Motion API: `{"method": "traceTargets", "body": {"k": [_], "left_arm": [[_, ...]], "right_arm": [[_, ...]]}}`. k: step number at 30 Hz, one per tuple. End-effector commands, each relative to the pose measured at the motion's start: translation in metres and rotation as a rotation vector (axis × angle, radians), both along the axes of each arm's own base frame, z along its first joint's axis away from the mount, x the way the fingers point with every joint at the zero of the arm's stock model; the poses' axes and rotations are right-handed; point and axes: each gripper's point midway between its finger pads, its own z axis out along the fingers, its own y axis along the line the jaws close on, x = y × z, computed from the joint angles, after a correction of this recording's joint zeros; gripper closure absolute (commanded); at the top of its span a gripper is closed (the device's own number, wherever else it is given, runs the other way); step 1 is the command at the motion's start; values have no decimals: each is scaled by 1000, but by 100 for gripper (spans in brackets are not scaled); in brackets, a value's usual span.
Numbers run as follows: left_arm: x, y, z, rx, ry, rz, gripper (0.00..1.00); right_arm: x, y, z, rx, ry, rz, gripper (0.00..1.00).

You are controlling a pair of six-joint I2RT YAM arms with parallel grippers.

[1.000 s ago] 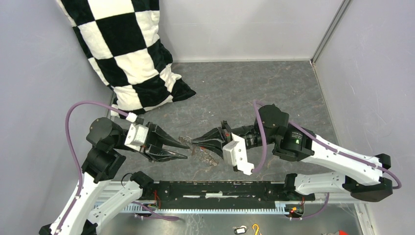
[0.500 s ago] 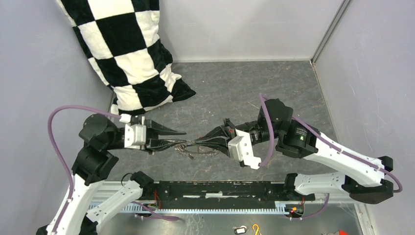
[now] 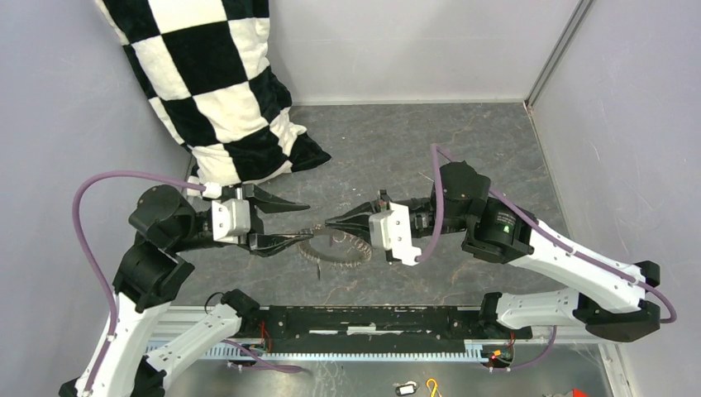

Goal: Put the keys on the keyring

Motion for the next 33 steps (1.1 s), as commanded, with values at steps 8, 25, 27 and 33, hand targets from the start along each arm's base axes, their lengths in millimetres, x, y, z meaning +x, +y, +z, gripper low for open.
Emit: {"method": "traceTargets", "body": {"k": [8,25,27,33], "left_arm": [[24,1,-7,24,50,112,50],[31,-2,-23,60,48,110,56],[26,-3,-22,52,51,86,55],[23,-7,-21,37,56,56,55]], "right_arm": [[35,6,32,88,53,-185,100],[35,11,29,98,66,-177,100],[35,11,28,94,69,-175,100],[33,12,28,96,71,-166,100]]}}
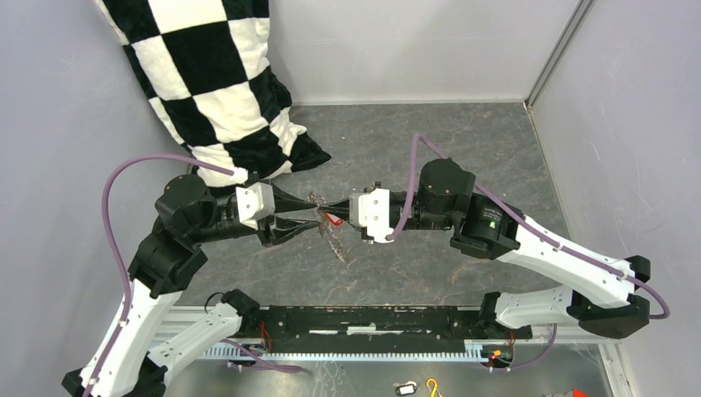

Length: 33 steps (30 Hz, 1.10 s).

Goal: Put the keys on the keyring

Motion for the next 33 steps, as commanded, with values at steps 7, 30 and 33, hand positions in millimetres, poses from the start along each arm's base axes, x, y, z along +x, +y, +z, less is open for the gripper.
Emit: {"method": "traceTargets", "body": {"k": [7,30,33], "left_arm": [[-4,-6,13,-59,-39,-41,56],[-2,-5,9,-51,-31,-30,89],[-1,-4,11,-58,-48,-14,95]], "right_arm": [[-4,2,33,107,-23,23,100],[-5,1,34,114,-3,28,100],[-3,-1,33,121,12,8,100]]}}
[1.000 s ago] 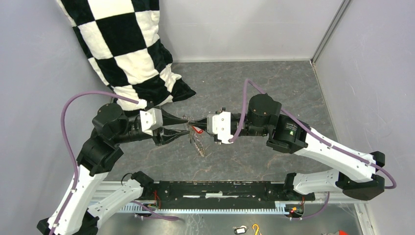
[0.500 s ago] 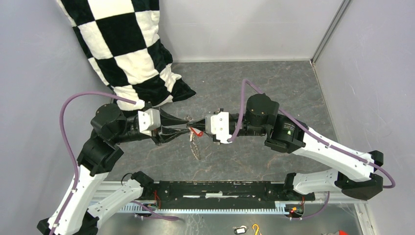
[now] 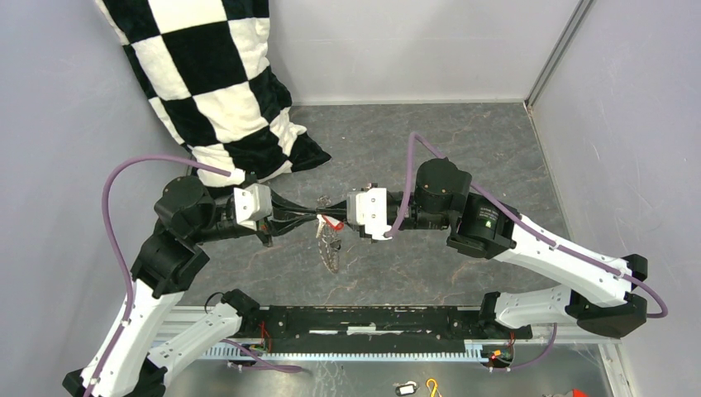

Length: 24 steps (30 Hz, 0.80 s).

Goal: Put the keys on the keyring

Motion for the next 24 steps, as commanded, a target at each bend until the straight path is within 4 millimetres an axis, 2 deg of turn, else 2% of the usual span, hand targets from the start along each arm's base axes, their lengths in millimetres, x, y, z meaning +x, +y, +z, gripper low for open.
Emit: {"method": "traceTargets", "body": {"k": [1,8,18,24], "left_arm": [[3,2,6,-24,-35,30,96],[-1,4,11,-67,-73,31,98],[0,12,19,-111,-174,77,98],[-3,16,21,-134,-218,84,98]], "right_arm": [[1,-8,33,121,-12,-28,100],[18,-22,27,170,51,-158,100],[25,-29,15,214,172,-227,100],[30,-29,14,228,235,-261,99]]}}
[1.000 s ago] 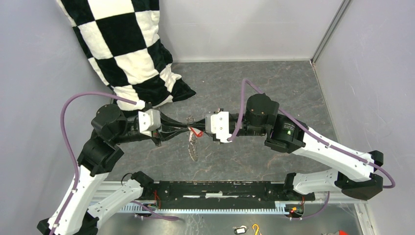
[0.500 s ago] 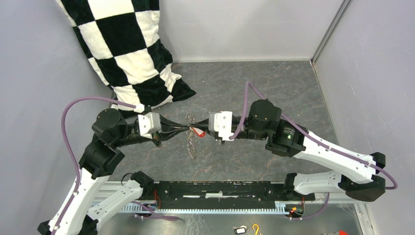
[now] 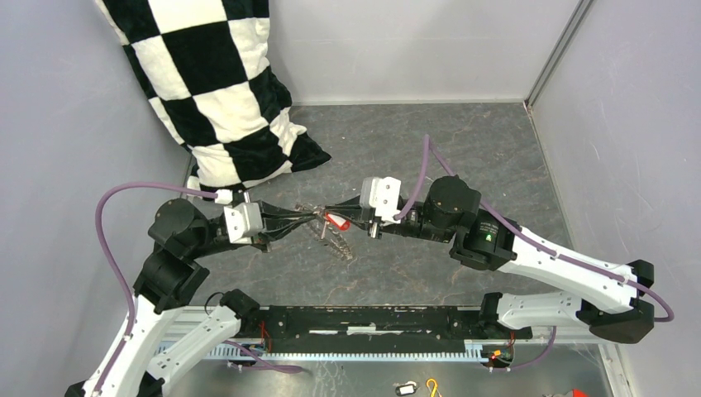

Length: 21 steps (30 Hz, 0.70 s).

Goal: Put the keys on the keyring

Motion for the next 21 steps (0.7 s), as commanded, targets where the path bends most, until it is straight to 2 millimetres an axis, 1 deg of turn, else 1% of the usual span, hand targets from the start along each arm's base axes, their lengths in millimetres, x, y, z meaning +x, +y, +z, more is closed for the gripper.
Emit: {"method": "traceTargets", "body": {"k": [1,9,15,18,21], "left_arm": [[-6,6,24,-59,-115,9,98],[-11,7,25,-57,-161,-7,98],[-17,6,21,-46,-196,-36,98],[-19,6,17,-37,-209,-48,98],[-21,6,7,-7,-222,-61,98]], "right_arm": [[17,-15,28,104,45,-117,100],[20,-11,21,83,152,-138,100],[25,-9,18,68,229,-157,100],[23,-8,22,75,241,-141,100],[20,-12,31,111,206,-127,100]]}}
